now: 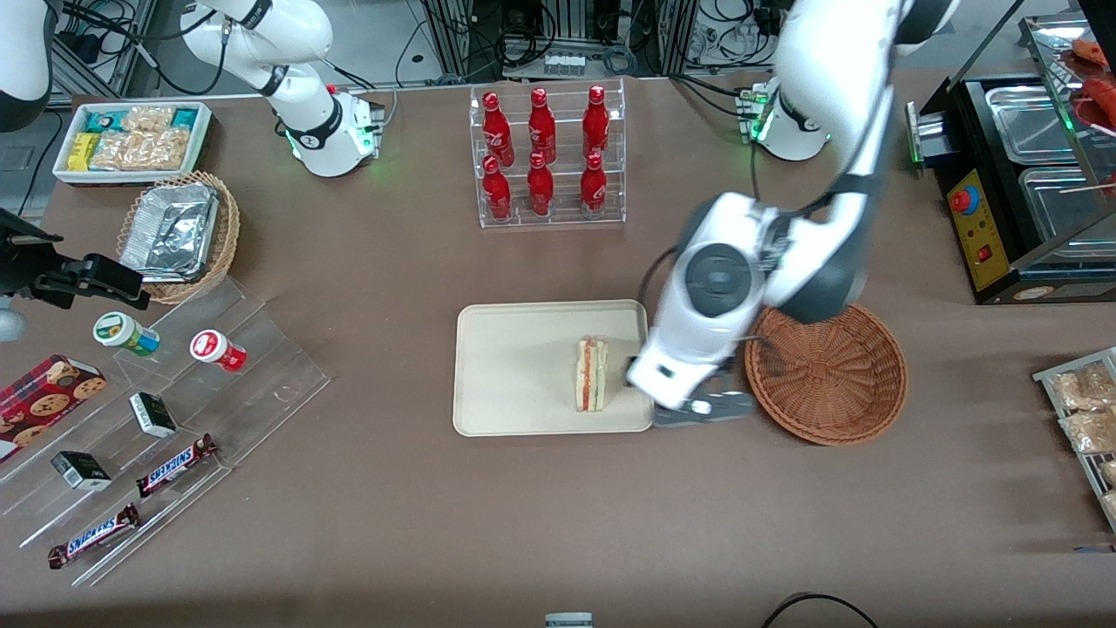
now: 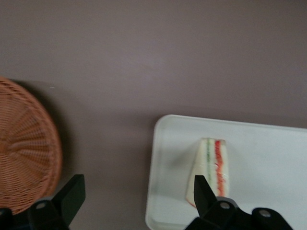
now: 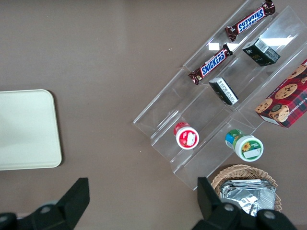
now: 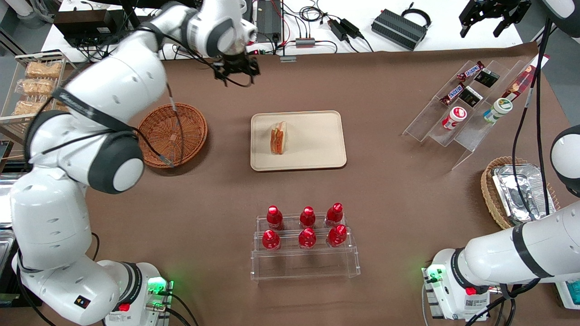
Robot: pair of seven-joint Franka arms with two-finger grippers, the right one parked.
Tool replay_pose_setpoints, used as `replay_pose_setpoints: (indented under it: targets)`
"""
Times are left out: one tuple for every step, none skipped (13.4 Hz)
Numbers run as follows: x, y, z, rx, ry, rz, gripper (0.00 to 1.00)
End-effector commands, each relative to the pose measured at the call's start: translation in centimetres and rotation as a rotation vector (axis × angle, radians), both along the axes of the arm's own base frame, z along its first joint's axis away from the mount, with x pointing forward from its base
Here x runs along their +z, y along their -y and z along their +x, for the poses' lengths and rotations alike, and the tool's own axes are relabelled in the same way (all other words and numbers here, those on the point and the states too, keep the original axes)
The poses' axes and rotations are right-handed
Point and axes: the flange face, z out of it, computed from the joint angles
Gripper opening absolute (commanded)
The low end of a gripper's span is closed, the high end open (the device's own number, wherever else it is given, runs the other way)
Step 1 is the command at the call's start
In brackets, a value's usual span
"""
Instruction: Place sandwich from basket to tray
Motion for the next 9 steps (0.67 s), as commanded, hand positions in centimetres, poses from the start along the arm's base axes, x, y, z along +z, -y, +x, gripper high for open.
replay_pose_setpoints:
  targets:
    - [2.8,-5.9,1.1,0.054,-0.008,0.003,1.00]
    - [3.9,-7.8,1.2,0.060,-0.025,0.009,1.00]
    - [5.3,-10.7,1.5,0.070,-0.034,0.009,1.00]
    - [6.6,-13.6,1.7,0.068,-0.049,0.004,1.00]
    - [7.8,-15.8,1.3,0.057,-0.075,0.006,1.00]
    - [9.0,-17.6,0.8,0.050,-0.101,0.012,1.00]
    - [10.5,-20.2,0.2,0.061,-0.119,0.008,1.00]
    - [11.3,-22.0,-0.5,0.054,-0.146,0.003,1.00]
    - [12.6,-22.8,-1.7,0.000,-0.171,-0.005,1.00]
